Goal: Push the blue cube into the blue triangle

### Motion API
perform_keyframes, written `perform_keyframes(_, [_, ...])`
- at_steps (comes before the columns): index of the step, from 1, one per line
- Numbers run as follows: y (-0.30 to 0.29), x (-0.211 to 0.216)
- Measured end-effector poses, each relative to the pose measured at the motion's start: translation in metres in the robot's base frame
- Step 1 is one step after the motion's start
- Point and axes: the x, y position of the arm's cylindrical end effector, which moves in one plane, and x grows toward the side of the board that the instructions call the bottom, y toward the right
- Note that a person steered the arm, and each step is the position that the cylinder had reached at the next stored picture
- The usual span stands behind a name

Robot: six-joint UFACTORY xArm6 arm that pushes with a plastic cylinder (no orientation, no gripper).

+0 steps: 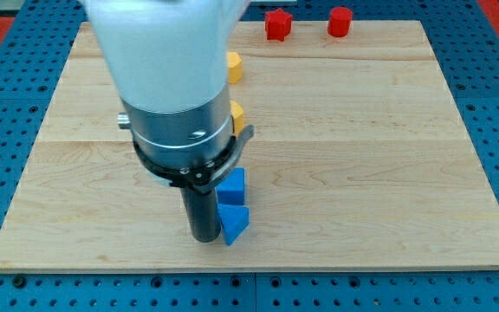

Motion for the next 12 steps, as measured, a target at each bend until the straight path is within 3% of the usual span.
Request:
perform_keyframes(2, [0.020, 0.030])
perform_keyframes(3, [0.068, 0.040])
perform_keyframes(4, [0.088, 0.029])
perform_keyframes(6, [0.064, -0.004])
perform_keyframes(7, [0.088, -0.016])
perform_keyframes(8, [0.069, -0.058])
perform_keyframes(10, [-0.092, -0.122])
perform_keyframes(11, [-0.162, -0.114])
perform_keyframes(12, [-0.149, -0.086])
